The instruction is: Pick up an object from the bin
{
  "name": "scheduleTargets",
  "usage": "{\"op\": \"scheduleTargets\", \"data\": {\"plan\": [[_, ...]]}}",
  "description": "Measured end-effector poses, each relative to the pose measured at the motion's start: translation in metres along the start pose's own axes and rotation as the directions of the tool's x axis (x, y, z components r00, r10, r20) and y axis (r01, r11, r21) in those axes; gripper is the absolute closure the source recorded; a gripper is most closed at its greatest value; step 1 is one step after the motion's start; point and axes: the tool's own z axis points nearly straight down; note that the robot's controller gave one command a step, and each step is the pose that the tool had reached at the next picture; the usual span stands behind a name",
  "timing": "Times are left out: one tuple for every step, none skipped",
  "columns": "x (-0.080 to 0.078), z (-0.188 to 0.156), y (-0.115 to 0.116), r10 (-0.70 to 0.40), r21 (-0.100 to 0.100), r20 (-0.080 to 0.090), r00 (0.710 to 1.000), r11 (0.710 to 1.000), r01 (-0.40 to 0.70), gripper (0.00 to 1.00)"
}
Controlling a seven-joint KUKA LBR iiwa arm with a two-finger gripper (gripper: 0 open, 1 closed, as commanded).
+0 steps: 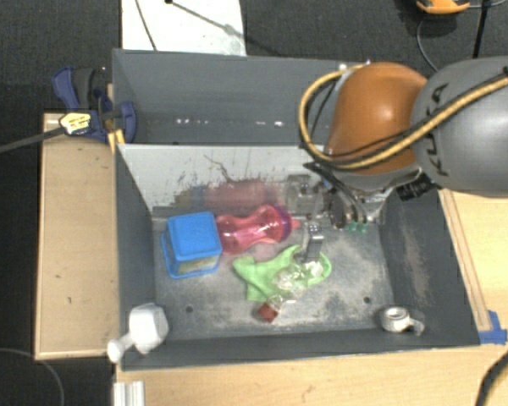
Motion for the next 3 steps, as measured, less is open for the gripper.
{"op": "scheduleTargets", "data": {"plan": [[-0.002,-0.005,0.000,0.001,0.000,0.008,1.000,1.000,-0.001,0.00],[0.016,0.059,-0.022,-0.070,0.001,0.012,0.998,0.998,0.070,0.00],[0.026,0.089,-0.030,-0.126,0.004,0.000,0.992,0.992,0.126,0.00]]}}
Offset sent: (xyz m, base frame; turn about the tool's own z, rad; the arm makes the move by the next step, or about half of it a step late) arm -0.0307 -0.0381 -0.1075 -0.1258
